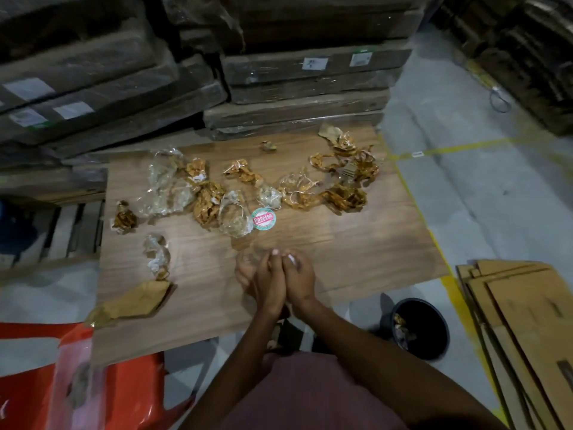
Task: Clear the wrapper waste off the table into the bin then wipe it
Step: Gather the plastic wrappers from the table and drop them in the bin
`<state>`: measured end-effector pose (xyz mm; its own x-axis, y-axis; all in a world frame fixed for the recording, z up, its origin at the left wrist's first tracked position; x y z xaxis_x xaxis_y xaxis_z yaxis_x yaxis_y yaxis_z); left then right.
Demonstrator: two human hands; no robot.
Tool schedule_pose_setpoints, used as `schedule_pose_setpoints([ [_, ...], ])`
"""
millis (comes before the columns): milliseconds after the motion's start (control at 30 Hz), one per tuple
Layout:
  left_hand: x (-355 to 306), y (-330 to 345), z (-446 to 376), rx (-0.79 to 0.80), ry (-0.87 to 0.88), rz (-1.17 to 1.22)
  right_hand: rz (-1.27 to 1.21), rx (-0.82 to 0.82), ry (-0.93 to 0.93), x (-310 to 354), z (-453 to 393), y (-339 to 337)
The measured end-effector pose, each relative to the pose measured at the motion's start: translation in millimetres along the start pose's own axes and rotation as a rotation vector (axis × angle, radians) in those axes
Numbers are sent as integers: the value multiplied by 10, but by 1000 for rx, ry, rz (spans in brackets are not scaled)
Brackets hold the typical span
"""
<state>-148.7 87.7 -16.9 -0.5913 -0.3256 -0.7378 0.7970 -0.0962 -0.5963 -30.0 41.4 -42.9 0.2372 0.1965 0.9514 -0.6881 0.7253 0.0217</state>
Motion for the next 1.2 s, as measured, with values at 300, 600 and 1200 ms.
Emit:
schedule_pose_setpoints([
  [300, 1090, 210, -121, 79, -283, 81, 95, 88, 276, -549, 288, 280],
  [600, 716, 117, -223, 158, -202, 327, 61, 26, 330, -426, 197, 381],
  [1200, -1152, 1055, 516, 437, 344, 185, -479, -164, 156, 416, -313, -1065],
])
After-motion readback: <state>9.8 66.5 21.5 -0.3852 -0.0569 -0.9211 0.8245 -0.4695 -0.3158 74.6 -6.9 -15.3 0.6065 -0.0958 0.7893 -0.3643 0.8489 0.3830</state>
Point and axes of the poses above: each hand's wrist, its own z-axis away from the middle knuckle, its own y-axis out of the palm, x = y × z, the point moved 9 cm from there along -z, towards the middle knuckle, and after that the axes turned 14 degrees about -z, right-handed, at the moved point
